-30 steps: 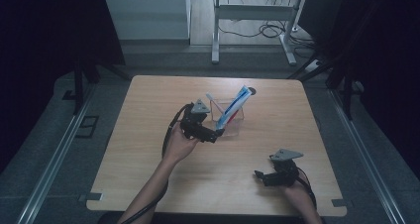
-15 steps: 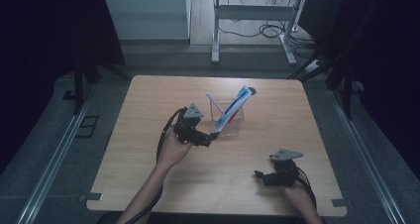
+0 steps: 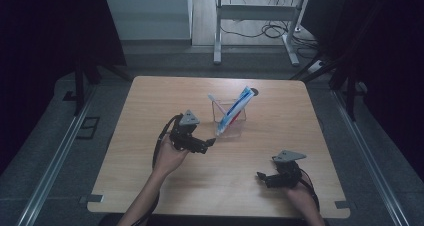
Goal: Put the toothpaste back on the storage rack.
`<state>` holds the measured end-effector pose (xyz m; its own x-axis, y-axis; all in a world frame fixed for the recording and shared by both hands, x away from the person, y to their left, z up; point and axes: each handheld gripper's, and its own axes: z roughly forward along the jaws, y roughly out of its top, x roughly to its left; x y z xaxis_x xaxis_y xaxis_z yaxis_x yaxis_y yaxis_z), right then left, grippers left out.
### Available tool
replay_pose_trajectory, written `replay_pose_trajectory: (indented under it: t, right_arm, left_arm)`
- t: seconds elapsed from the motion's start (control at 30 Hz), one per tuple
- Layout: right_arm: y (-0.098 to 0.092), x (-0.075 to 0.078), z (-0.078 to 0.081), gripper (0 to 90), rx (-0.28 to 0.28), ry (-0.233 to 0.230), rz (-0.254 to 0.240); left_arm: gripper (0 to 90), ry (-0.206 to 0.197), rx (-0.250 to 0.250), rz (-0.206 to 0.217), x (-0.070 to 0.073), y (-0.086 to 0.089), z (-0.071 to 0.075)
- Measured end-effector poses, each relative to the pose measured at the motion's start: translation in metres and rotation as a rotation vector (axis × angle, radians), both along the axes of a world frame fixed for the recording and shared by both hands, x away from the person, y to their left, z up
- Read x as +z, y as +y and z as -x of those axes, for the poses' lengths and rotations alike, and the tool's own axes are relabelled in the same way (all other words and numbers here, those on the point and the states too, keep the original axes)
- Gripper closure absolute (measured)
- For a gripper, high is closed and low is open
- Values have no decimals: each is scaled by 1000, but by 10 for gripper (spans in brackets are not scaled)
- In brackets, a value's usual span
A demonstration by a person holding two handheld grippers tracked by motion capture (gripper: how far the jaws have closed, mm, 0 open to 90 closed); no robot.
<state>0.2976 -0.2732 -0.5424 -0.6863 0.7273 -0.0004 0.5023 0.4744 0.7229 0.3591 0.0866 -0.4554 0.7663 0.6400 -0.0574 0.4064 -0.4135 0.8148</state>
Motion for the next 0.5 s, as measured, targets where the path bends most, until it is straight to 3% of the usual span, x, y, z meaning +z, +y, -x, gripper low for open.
replay_pose_trajectory:
  t: [0.5]
  right_arm:
    - [0,0,0,121,0,1,0]
  left_arm:
    - [0,19,46,18,-14,27,17]
